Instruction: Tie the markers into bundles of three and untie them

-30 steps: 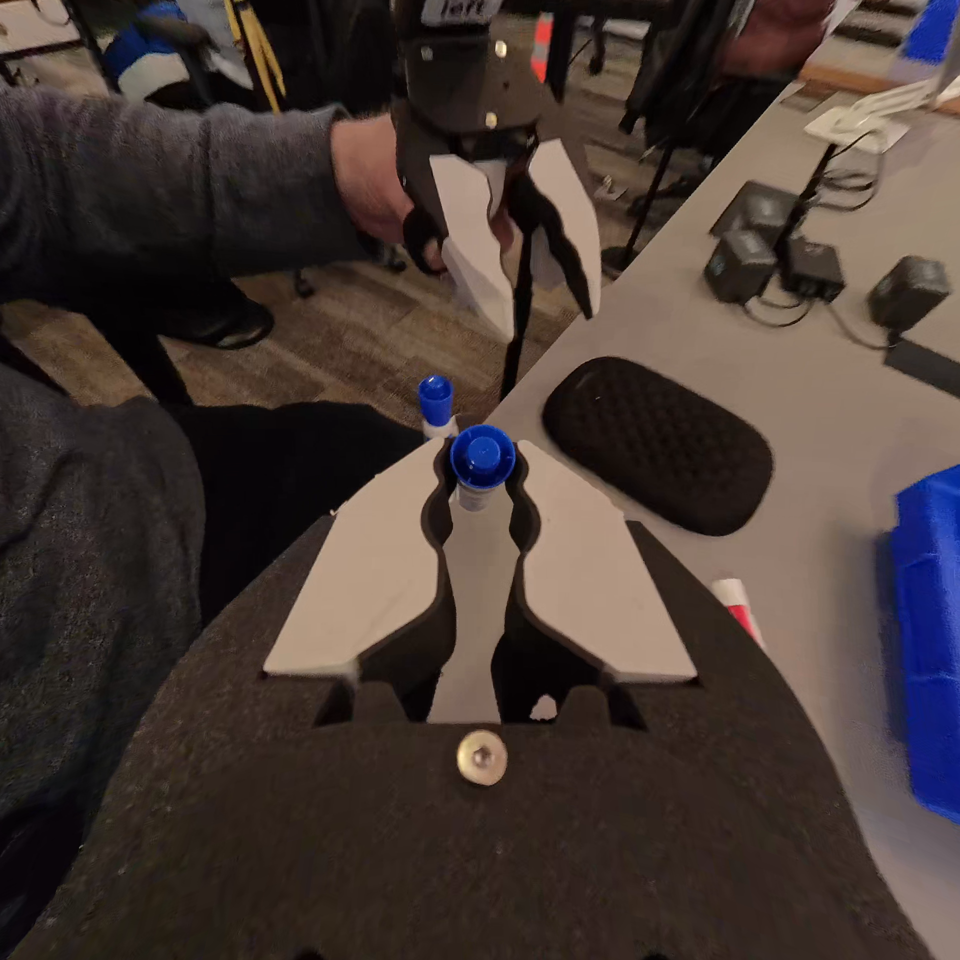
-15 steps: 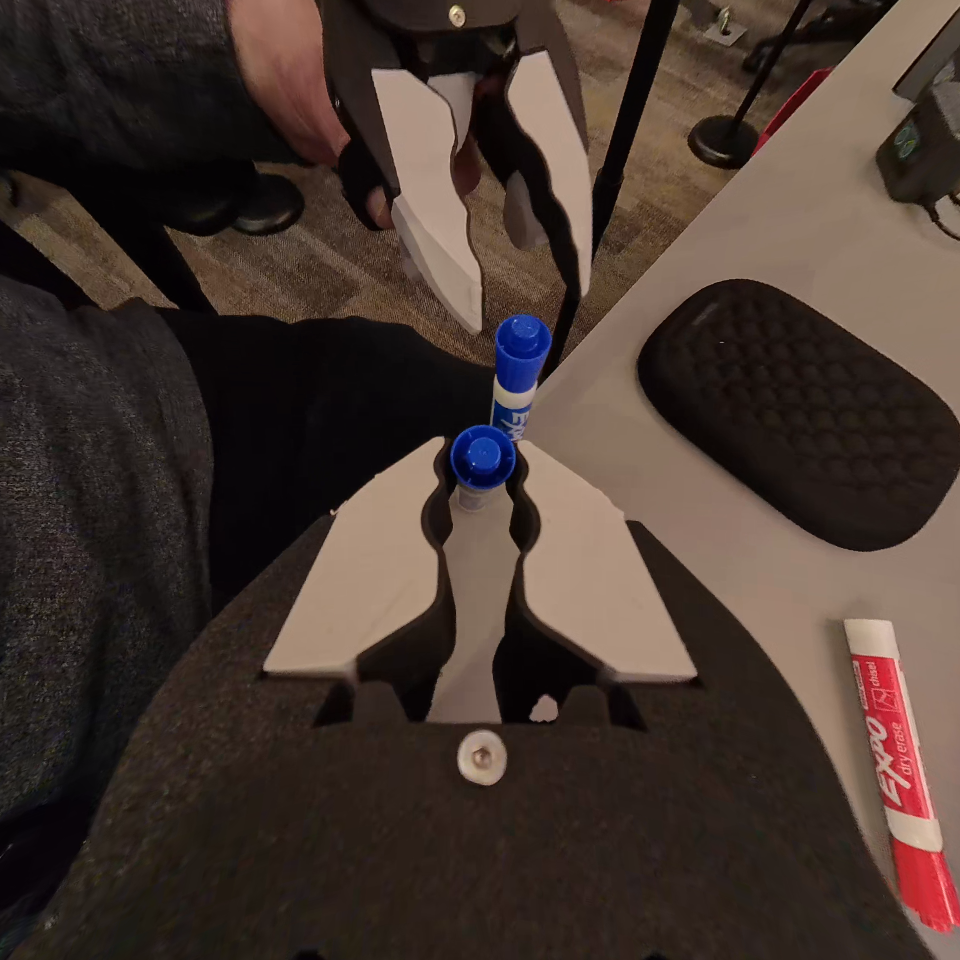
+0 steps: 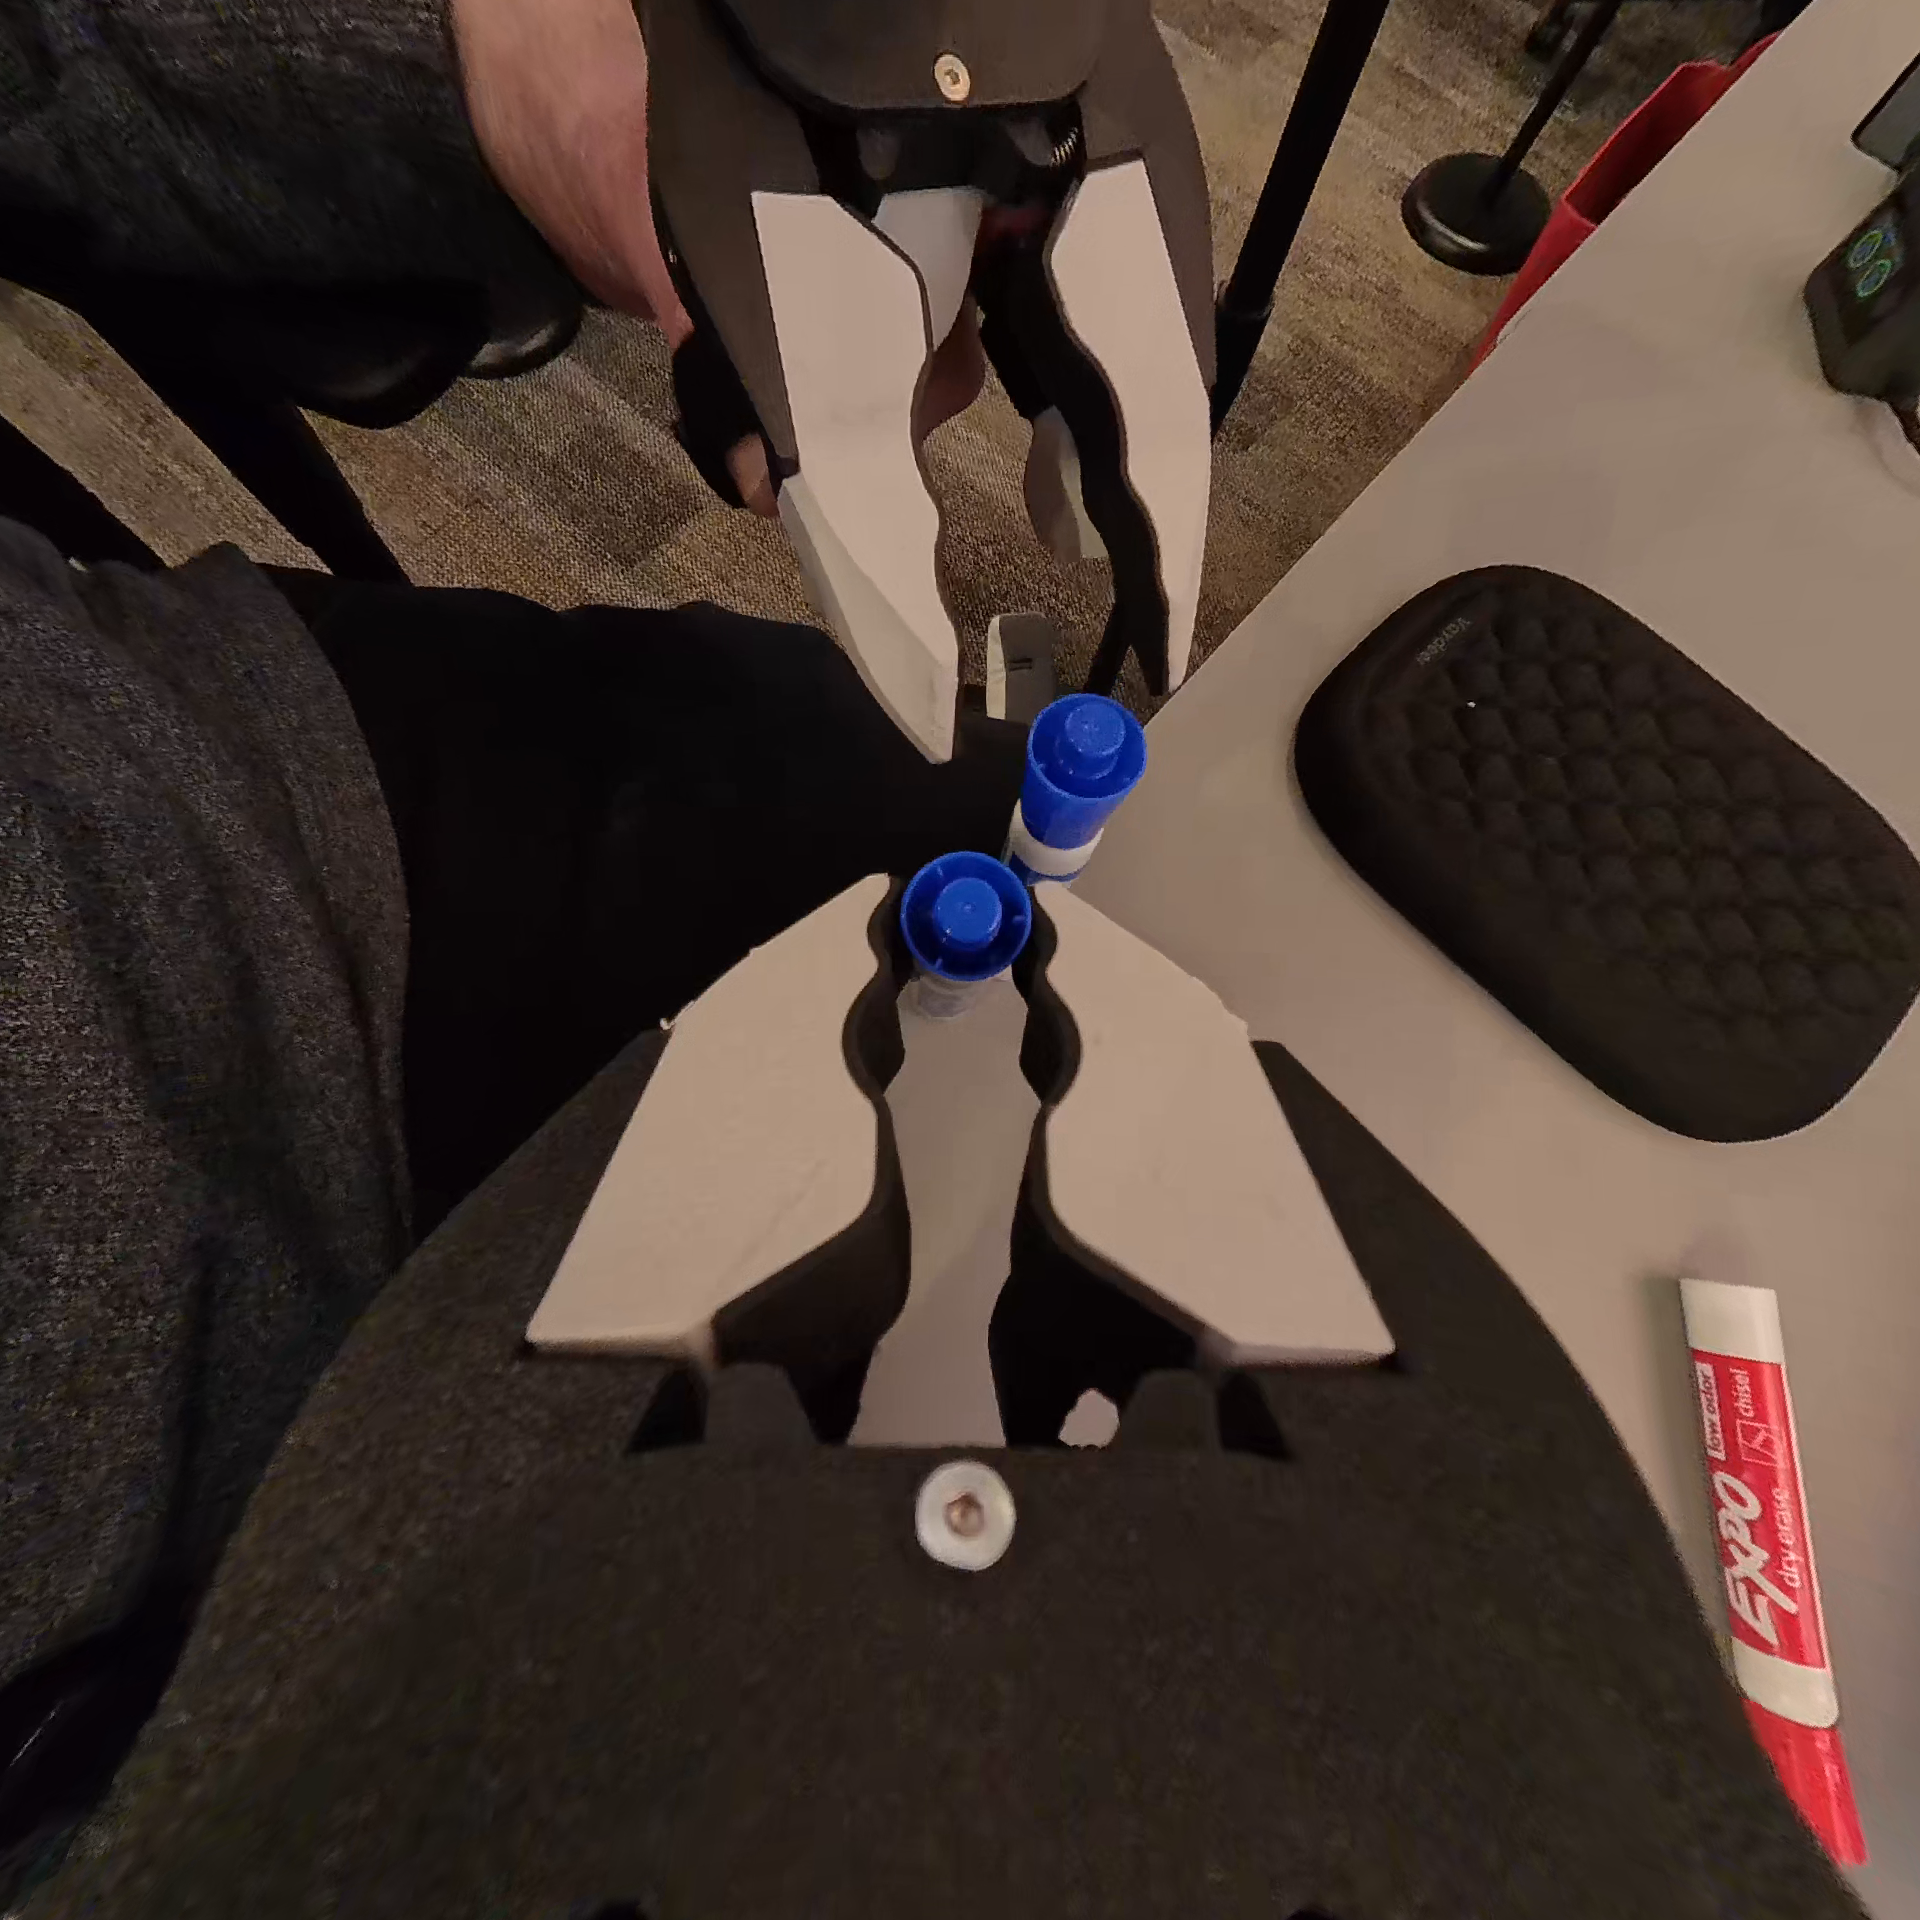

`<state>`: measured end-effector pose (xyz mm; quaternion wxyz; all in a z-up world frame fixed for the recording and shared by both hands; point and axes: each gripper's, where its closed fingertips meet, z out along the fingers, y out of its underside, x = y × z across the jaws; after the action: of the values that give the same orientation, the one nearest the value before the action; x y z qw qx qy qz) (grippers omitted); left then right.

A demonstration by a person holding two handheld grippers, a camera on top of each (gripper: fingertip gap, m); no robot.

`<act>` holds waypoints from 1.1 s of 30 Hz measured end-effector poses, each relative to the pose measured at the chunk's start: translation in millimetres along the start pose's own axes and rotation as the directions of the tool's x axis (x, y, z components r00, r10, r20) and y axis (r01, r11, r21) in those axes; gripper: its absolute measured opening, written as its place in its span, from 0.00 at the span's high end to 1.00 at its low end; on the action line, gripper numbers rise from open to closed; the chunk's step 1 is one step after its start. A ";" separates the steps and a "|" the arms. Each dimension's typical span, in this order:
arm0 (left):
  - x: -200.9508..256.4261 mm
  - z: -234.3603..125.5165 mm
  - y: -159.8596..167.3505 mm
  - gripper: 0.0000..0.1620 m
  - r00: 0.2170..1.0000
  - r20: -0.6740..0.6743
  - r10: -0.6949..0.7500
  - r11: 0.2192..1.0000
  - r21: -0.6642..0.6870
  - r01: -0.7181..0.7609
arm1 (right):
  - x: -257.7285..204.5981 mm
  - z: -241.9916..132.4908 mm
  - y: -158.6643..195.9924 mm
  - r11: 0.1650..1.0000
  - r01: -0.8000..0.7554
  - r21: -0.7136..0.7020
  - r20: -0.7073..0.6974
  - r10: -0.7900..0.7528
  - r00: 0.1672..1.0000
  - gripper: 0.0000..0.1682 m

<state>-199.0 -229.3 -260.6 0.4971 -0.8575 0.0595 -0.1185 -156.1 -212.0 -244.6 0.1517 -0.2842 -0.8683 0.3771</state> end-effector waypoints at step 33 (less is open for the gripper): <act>11.4 9.7 0.2 0.65 1.000 0.002 -0.031 1.000 -0.006 0.031 | 4.4 -4.3 6.5 1.000 -0.025 -0.016 -0.006 0.025 1.000 0.87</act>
<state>-185.5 -223.8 -263.7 0.4928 -0.8599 0.0463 -0.1252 -155.1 -203.3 -246.4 0.1473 -0.2976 -0.8672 0.3710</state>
